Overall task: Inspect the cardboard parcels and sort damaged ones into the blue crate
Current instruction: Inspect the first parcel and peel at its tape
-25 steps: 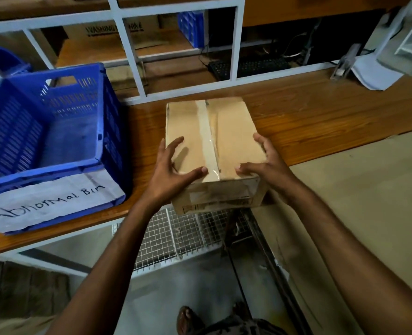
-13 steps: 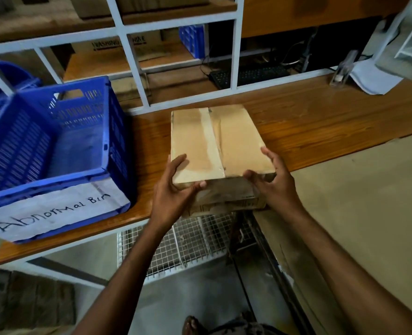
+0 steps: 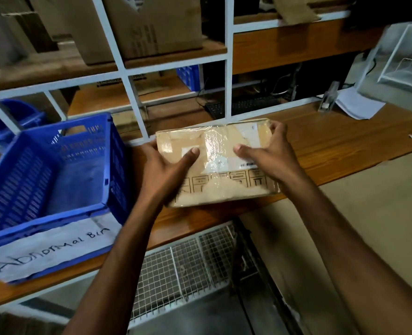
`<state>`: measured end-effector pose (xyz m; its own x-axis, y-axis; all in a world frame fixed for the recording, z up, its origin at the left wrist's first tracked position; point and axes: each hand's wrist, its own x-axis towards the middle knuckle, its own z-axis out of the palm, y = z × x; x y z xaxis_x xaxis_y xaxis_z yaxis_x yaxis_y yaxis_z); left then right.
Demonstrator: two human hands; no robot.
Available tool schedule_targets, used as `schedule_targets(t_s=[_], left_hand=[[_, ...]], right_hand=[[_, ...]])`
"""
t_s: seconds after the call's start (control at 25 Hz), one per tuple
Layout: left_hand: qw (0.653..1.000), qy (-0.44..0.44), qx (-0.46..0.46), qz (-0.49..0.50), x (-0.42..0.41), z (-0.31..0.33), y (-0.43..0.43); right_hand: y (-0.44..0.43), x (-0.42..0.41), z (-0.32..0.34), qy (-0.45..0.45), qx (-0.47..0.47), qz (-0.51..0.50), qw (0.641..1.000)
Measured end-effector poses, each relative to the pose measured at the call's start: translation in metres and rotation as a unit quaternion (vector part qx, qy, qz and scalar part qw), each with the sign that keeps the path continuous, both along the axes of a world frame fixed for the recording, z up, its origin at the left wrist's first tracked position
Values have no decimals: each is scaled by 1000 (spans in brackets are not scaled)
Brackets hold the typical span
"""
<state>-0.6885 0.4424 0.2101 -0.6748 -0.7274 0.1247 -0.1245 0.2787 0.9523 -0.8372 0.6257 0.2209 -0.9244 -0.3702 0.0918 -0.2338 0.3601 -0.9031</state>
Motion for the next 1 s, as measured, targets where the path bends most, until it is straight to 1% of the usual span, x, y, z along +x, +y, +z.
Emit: schedule_targets(t_s=[0.04, 0.12, 0.16, 0.2, 0.28, 0.32, 0.36, 0.44, 0.48, 0.52, 0.6, 0.64, 0.72, 0.8, 0.88, 1.0], left_hand=[[1000, -2, -31, 1, 1, -4, 1], [997, 12, -73, 30, -3, -6, 0], [996, 15, -77, 37, -6, -3, -1], [997, 16, -71, 30, -9, -1, -5], [998, 16, -63, -12, -9, 0, -7], [997, 12, -66, -30, -7, -3, -7], [997, 11, -72, -39, -6, -5, -5], [996, 25, -83, -26, -10, -7, -5], [996, 24, -89, -18, -13, -4, -6], [995, 24, -93, -23, -16, -3, -11], [995, 13, -77, -61, -16, -3, -20], [995, 3, -62, -73, -14, -3, -21], [996, -9, -59, -59, -14, -3, -21], [998, -2, -47, -33, -16, -1, -15], [999, 5, -29, -41, -17, 2, -13], [998, 3, -42, -44, -22, 2, -17]], right_hand=[[-2, 1, -4, 26, 14, 0, 1000], [-7, 4, -6, 80, 12, -34, 996], [-9, 1, -5, 79, -1, -42, 996], [-9, -2, -3, 54, -24, -40, 997], [-1, -9, -3, -32, -71, -26, 997], [3, -8, -5, -55, -85, -22, 995], [4, -5, -8, -41, -85, -28, 995], [-2, -5, -15, 45, -53, -52, 996], [-5, -7, -15, 66, -34, -45, 996], [-6, -10, -10, 50, -20, -23, 998], [-6, -15, -6, -19, -21, 29, 999], [-6, -17, -9, -26, -21, 34, 999], [-6, -15, -10, -3, -25, 0, 1000], [-6, -15, -6, -11, -55, -34, 998], [0, -19, 0, -31, -77, -15, 996], [5, -24, 4, 3, -82, -30, 996]])
